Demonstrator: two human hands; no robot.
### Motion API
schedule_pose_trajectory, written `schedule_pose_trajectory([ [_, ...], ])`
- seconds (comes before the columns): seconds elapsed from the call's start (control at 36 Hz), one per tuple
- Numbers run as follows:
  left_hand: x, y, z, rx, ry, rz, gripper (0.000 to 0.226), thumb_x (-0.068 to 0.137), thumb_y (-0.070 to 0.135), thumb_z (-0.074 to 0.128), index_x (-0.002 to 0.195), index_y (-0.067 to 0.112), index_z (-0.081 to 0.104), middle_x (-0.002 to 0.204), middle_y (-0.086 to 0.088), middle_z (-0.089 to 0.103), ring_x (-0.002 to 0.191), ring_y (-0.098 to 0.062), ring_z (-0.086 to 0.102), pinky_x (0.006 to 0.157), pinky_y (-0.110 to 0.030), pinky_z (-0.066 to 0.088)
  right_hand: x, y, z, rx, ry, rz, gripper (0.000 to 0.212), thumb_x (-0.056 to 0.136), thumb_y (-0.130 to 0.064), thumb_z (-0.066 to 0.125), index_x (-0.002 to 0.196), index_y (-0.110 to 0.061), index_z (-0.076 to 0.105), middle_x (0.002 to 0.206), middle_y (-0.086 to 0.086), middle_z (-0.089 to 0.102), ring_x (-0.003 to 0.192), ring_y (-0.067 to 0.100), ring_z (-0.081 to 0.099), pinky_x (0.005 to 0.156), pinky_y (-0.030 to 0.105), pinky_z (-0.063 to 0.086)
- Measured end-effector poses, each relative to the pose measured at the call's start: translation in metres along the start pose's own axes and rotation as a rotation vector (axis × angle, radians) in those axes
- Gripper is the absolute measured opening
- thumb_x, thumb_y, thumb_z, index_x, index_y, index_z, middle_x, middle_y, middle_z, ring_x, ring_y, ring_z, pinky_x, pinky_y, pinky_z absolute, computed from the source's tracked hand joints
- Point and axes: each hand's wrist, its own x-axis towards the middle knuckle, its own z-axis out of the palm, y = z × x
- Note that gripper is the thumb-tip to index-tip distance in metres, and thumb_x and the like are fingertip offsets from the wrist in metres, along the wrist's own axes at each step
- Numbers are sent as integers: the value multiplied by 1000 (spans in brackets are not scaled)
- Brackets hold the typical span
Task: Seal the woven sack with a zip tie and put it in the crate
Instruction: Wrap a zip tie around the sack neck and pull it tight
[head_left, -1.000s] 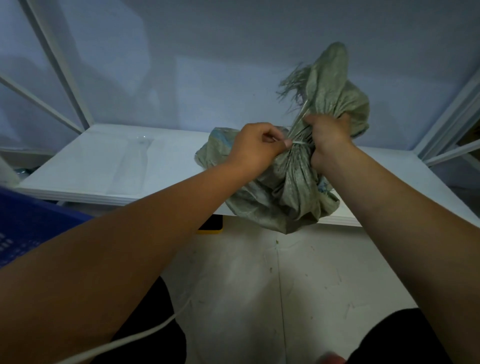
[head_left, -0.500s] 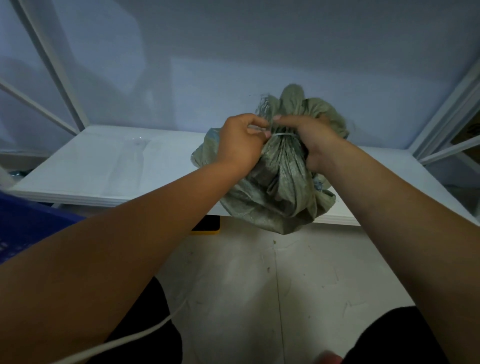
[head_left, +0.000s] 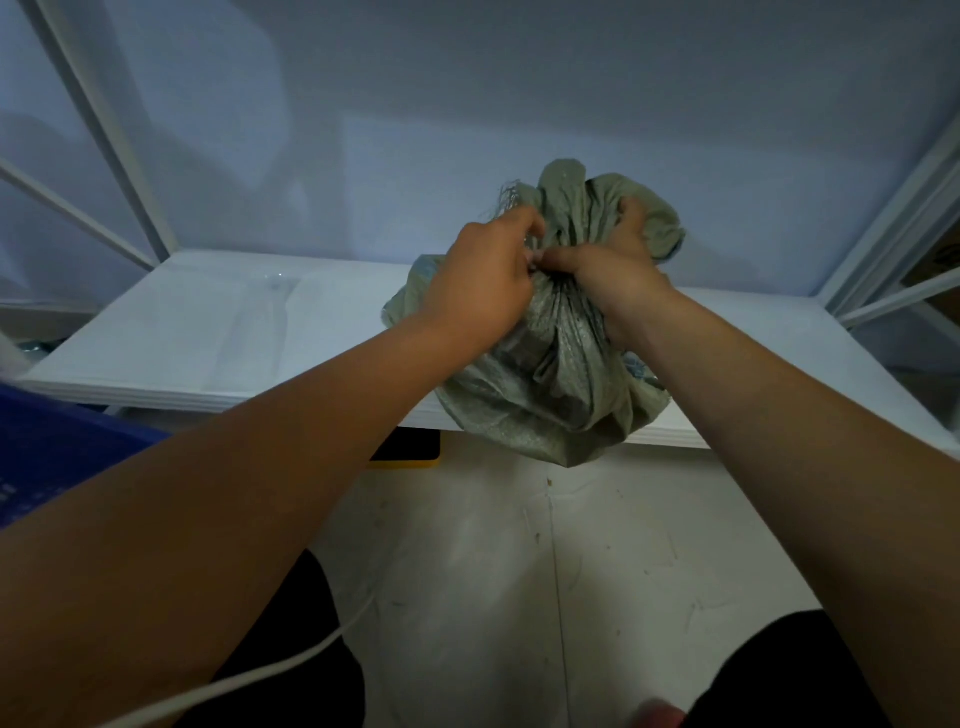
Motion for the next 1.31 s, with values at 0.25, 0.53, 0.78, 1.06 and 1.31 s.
schedule_pose_trajectory([
  [0.25,1,5,-6,211,-8,107,29,93,5,49,120,10,57,86,-14,69,75,-30,64,66,-47,55,1,1,-4,17,-11,-101,125,73,-10,87,161,-26,0,150,5,46,129,23,53,105,41,50],
  [0.53,2,9,-14,313,-77,136,37,86,4,49,122,10,51,72,-8,56,65,-30,56,56,-40,47,-4,0,2,-140,-48,-191,123,79,-15,84,161,-28,-7,152,1,46,134,20,50,112,43,45],
  [0.78,2,12,-11,183,-26,125,27,84,0,44,111,5,47,64,-8,47,56,-26,46,52,-35,35,1,8,5,-263,14,-263,110,84,-2,73,161,-24,-1,149,1,48,130,16,51,93,23,44],
  [1.06,0,-2,-5,2,-64,-90,20,87,8,48,107,8,49,64,3,48,56,-14,49,57,-35,44,6,15,2,-359,58,-356,115,74,-12,79,161,-23,4,153,3,44,137,21,47,114,43,43],
  [1.31,2,-4,-1,-204,-465,-520,40,100,34,56,105,-4,68,79,-24,66,68,-33,66,73,-45,63,1,17,-5,-464,11,-485,114,77,-3,80,162,-20,6,162,7,31,147,23,35,119,42,36],
])
